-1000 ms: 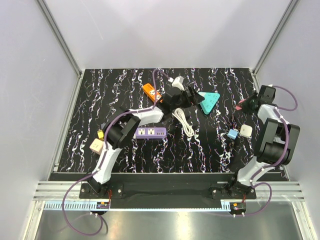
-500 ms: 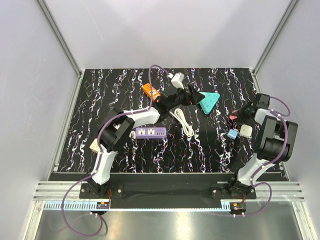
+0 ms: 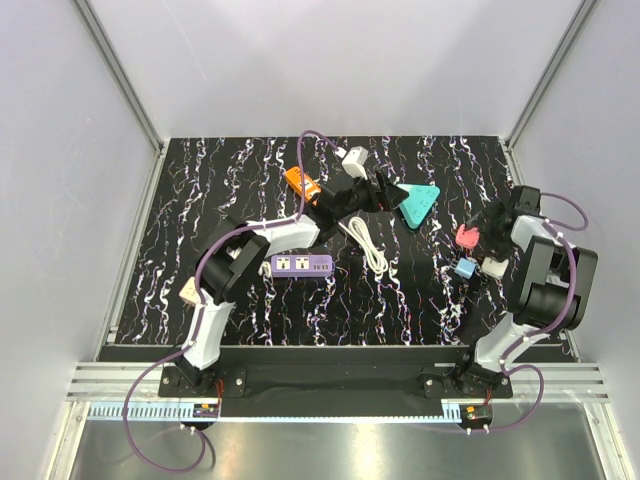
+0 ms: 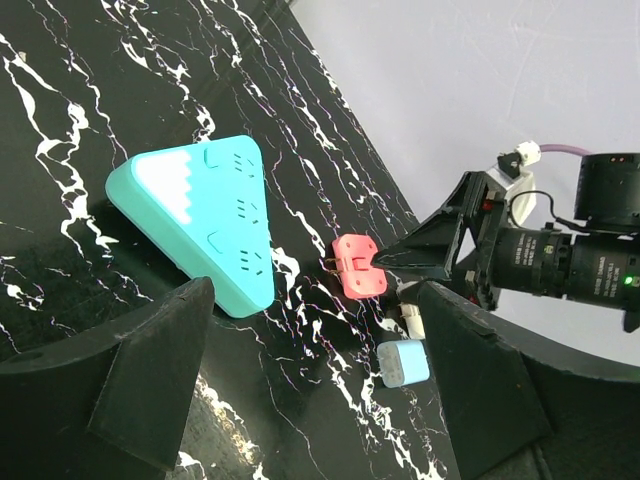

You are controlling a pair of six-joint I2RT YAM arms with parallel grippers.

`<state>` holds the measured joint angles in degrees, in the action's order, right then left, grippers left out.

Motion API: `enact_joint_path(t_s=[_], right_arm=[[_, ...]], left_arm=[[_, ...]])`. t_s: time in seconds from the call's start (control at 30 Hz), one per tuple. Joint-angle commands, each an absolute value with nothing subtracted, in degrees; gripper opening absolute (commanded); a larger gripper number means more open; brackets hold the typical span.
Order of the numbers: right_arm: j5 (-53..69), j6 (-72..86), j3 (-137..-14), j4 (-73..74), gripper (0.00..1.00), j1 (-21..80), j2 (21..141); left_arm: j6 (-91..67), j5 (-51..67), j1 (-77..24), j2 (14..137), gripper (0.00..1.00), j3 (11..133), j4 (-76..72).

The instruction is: Pull the plug off the socket

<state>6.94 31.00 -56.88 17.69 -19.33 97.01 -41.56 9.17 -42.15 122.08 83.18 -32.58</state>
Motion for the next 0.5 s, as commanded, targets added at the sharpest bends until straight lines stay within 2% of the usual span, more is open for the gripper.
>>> enact_joint_path(t_s=[0.0, 0.03, 0.23, 0.43, 0.47], right_arm=[[-3.91, 27.51, -60.47, 24.78, 0.94, -17.94, 92.30], [-5.52, 26.90, -60.56, 25.05, 0.99, -17.15, 91.24], [-9.58, 22.95, -62.75, 25.58, 1.00, -4.33, 89.38], [-4.31, 24.51, -61.09, 22.42, 1.00, 13.25, 85.88], [-3.96, 25.13, -59.95, 21.80, 1.00, 15.19, 84.13]], left_arm=[[-39.38, 9.14, -42.27, 118.48, 0.88, 83.50, -36.39], [-38.94, 8.97, -42.45, 118.30, 0.88, 83.32, -36.13], [-36.30, 4.93, -43.33, 114.97, 0.91, 80.00, -34.02], [-34.02, -2.19, -43.68, 101.27, 0.99, 67.08, -31.82], [-33.75, -3.85, -43.86, 96.03, 0.99, 64.45, -30.60]])
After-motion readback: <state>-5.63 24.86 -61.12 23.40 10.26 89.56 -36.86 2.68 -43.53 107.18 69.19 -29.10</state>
